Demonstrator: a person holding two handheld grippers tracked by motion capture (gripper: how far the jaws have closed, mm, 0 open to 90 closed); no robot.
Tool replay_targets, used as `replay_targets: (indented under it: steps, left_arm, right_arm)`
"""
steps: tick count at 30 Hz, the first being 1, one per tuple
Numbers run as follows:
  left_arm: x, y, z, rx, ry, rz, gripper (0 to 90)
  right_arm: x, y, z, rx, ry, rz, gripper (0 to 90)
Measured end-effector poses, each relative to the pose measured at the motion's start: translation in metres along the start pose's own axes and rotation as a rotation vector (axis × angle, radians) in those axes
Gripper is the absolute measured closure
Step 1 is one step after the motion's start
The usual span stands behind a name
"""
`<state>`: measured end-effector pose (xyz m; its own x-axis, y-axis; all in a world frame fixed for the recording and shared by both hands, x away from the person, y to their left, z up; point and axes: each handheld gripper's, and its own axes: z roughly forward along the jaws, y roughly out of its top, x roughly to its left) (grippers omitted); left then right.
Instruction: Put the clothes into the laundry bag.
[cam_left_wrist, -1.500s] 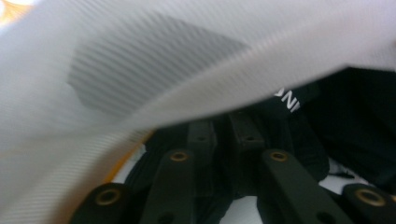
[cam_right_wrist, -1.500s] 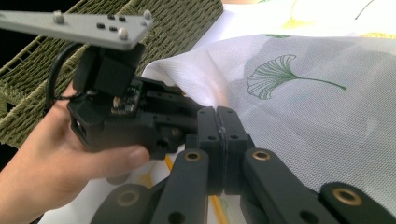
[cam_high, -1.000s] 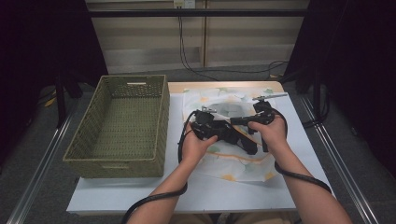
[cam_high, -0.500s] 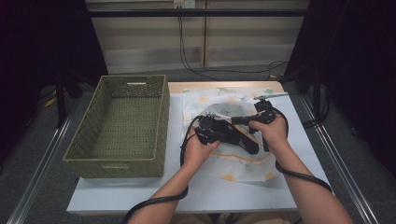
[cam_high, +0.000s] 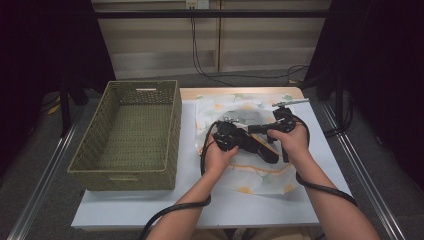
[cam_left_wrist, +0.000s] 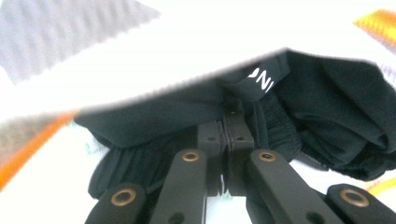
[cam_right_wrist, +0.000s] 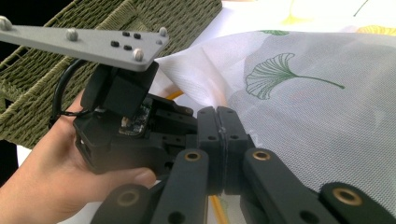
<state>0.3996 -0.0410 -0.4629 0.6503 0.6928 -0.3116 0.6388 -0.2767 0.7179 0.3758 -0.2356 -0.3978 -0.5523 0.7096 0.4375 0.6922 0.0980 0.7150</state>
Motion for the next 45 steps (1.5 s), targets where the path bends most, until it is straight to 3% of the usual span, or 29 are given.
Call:
replay_targets:
  steps: [2,8,18,21,22,24,30,32,45]
  left_arm:
    - [-0.001,0.001,0.001,-0.014,0.001,-0.002,87.5]
    - [0.0,0.0,-0.005,0.011,-0.02,0.006,84.6]
    - [-0.002,0.0,-0.031,0.059,-0.046,0.041,61.5]
    - [-0.002,-0.001,-0.039,0.053,-0.053,0.059,56.2]
    - [-0.001,-0.001,-0.043,0.073,-0.04,0.078,56.0]
    - [0.001,-0.001,-0.048,0.067,-0.046,0.067,53.1]
    - [0.002,-0.001,-0.062,0.051,-0.018,0.086,47.8]
    - [0.005,-0.002,-0.066,0.066,-0.026,0.083,47.5]
    - [0.016,-0.018,-0.075,0.068,-0.002,0.067,40.3]
  right_arm:
    - [-0.001,-0.001,-0.001,-0.002,-0.006,0.003,90.0]
    - [-0.003,-0.003,-0.002,0.0,-0.009,0.003,90.0]
    - [0.0,-0.005,-0.001,0.006,0.003,0.002,90.0]
    - [0.0,-0.006,-0.002,0.007,0.005,0.001,90.0]
    - [0.001,-0.007,-0.002,0.008,0.006,-0.001,90.0]
    - [0.001,-0.009,-0.002,0.018,0.007,-0.004,90.0]
    - [0.001,-0.015,-0.002,0.025,0.021,-0.009,90.0]
    - [0.002,-0.015,-0.003,0.026,0.028,-0.01,90.0]
    - [0.004,-0.028,-0.009,0.041,0.07,-0.018,90.0]
